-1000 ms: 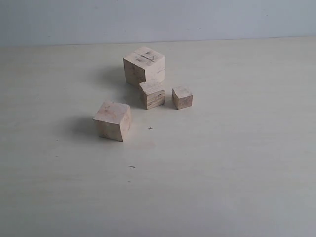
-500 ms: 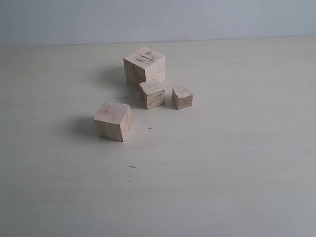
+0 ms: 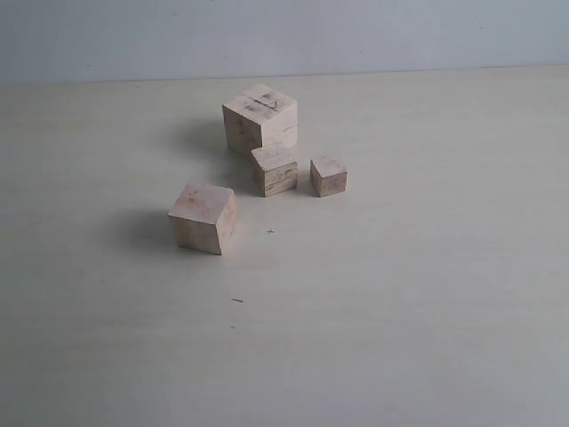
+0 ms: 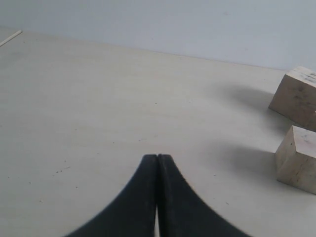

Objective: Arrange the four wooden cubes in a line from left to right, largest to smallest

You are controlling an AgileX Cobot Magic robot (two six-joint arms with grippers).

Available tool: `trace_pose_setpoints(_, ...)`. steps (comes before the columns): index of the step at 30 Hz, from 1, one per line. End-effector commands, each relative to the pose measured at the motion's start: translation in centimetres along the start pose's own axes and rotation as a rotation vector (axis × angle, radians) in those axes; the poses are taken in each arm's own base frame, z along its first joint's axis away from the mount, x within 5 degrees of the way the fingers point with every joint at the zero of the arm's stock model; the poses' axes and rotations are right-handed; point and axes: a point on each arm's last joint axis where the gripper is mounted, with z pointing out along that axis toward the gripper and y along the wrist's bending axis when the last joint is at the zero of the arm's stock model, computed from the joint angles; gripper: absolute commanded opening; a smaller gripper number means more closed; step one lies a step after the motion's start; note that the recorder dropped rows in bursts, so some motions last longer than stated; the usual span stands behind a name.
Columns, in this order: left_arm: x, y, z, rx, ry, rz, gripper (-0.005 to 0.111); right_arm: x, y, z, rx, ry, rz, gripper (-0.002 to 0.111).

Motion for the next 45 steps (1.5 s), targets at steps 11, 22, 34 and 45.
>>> trace_pose_setpoints(11,0.0,-0.1,0.0,0.010,-0.010,-0.005,0.000,2.0,-2.2,13.3,-0.125,0.309,0.286,0.000)
trace_pose_setpoints(22,0.0,-0.1,0.0,0.010,-0.010,-0.005,0.000,1.2,1.0,19.1,-0.360,0.193,-0.173,0.043)
trace_pose_setpoints(34,0.0,-0.1,0.0,0.010,-0.010,-0.005,0.000,-0.1,4.8,26.8,-0.422,0.196,-0.534,0.105)
trace_pose_setpoints(45,0.0,-0.1,0.0,0.009,-0.011,-0.003,0.000,-0.4,4.6,34.8,-0.365,0.177,-0.636,0.105)
